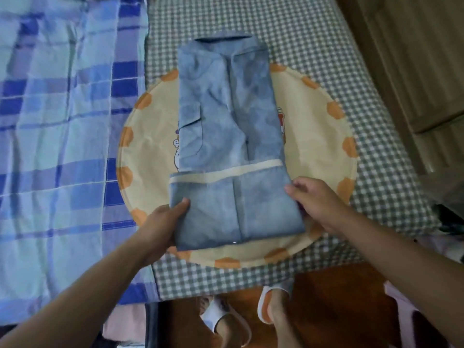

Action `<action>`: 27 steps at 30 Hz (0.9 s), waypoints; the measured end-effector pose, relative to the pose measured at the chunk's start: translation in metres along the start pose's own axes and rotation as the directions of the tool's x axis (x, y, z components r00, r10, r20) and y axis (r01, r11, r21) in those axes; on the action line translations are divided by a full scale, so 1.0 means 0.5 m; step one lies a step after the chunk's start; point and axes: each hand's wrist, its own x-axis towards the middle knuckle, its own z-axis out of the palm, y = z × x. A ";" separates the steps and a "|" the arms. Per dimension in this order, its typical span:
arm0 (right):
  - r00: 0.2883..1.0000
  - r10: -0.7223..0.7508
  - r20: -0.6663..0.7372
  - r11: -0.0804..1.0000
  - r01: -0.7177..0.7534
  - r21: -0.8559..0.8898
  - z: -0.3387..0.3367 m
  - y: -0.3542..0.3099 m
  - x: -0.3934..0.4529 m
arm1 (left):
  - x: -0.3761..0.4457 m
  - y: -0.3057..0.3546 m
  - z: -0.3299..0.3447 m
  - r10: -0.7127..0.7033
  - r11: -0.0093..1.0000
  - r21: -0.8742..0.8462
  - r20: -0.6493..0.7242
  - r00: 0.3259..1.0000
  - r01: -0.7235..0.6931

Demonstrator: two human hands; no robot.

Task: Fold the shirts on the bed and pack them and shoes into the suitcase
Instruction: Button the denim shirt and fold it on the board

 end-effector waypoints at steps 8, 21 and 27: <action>0.948 0.052 -0.314 0.965 -0.129 -0.229 0.049 0.048 -0.026 | -0.014 -0.037 0.047 0.367 0.893 0.419 -0.462 0.808 -0.166; 0.525 -0.700 0.484 -0.040 0.648 -0.761 -0.048 0.055 0.052 | 0.094 0.044 -0.103 0.165 -0.585 0.499 0.845 0.508 -0.640; 0.600 -0.268 0.754 -0.004 0.781 -0.624 -0.102 0.055 0.105 | 0.139 0.063 -0.119 0.041 -0.607 0.444 0.845 0.532 -0.659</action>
